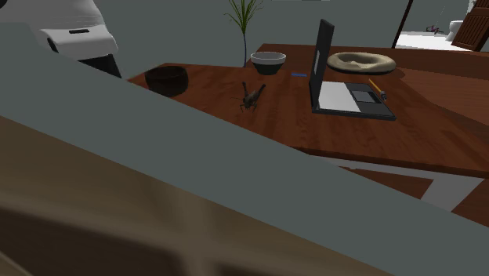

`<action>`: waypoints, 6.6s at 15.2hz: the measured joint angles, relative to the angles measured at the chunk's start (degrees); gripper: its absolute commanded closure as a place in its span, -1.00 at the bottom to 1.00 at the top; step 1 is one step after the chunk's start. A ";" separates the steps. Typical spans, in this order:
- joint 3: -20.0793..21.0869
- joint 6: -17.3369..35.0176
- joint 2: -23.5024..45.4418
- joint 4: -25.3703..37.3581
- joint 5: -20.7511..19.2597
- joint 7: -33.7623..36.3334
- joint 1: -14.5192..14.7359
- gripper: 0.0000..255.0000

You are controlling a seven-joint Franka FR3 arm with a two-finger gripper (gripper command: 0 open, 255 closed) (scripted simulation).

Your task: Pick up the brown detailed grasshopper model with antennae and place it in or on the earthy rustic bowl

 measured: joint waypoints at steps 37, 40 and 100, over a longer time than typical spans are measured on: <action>20.14 10.31 59.97 50.36 -14.70 -5.83 16.16 -1.00; 20.01 12.14 60.48 49.02 -15.01 -5.71 16.05 -1.00; 22.88 -12.41 58.77 70.80 -15.33 -2.26 23.24 1.00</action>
